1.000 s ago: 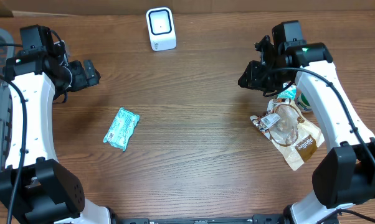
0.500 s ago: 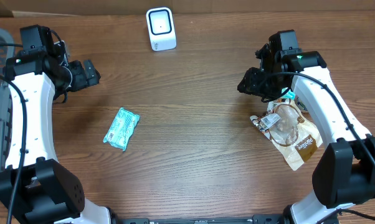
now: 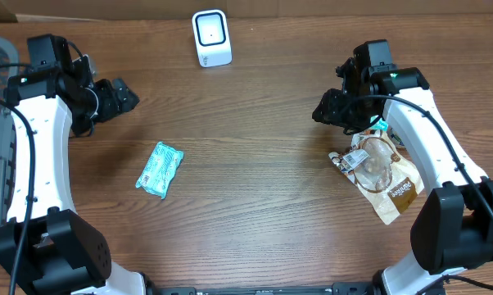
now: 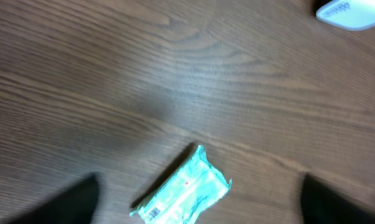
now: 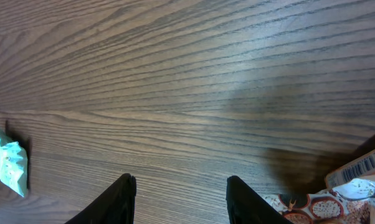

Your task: Scan the item barcode

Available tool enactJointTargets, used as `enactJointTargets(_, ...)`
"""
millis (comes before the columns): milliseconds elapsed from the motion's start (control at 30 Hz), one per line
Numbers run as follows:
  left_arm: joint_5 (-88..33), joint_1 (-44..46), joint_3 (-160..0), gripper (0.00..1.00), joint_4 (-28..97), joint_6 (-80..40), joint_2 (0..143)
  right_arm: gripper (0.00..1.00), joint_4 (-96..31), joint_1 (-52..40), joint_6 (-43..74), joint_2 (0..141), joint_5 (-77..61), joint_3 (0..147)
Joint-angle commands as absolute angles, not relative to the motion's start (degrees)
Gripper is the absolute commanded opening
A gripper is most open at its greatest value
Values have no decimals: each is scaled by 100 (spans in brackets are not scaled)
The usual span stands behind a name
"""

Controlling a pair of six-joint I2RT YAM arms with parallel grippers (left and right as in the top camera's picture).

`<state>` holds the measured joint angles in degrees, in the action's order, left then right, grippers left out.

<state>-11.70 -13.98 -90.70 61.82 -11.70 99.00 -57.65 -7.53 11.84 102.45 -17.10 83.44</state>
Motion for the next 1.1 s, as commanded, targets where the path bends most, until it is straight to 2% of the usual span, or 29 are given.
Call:
enactJointTargets(0, -1323, -1358, -9032, 38, 6254, -875, 9935, 45, -5725, -755, 1197, 10237, -1658, 8267)
enactJointTargets(33, -1160, -1343, -8971, 18, 6278, -880, 9937, 45, -5717, -755, 1197, 10237, -1658, 8256)
enactJointTargets(67, -1009, -1330, -8903, 4, 6292, -880, 9937, 45, -5697, -755, 1197, 10237, -1656, 8239)
enactJointTargets(300, -228, -1157, -7918, 4, 6071, -875, 9937, 45, -5568, -755, 1197, 10237, -1658, 8125)
enactJointTargets(633, -137, -631, -6265, 4, 4436, -1131, 9937, 45, -5542, -755, 1197, 10237, -1658, 8125)
enactJointTargets(833, -104, -14, -5603, 4, 3406, -1431, 10016, 45, -5551, -755, 1197, 10237, -1656, 8125)
enactJointTargets(1067, -158, 823, -5518, 4, 2812, -1531, 10086, 45, -5564, -755, 1197, 10237, -1658, 8125)
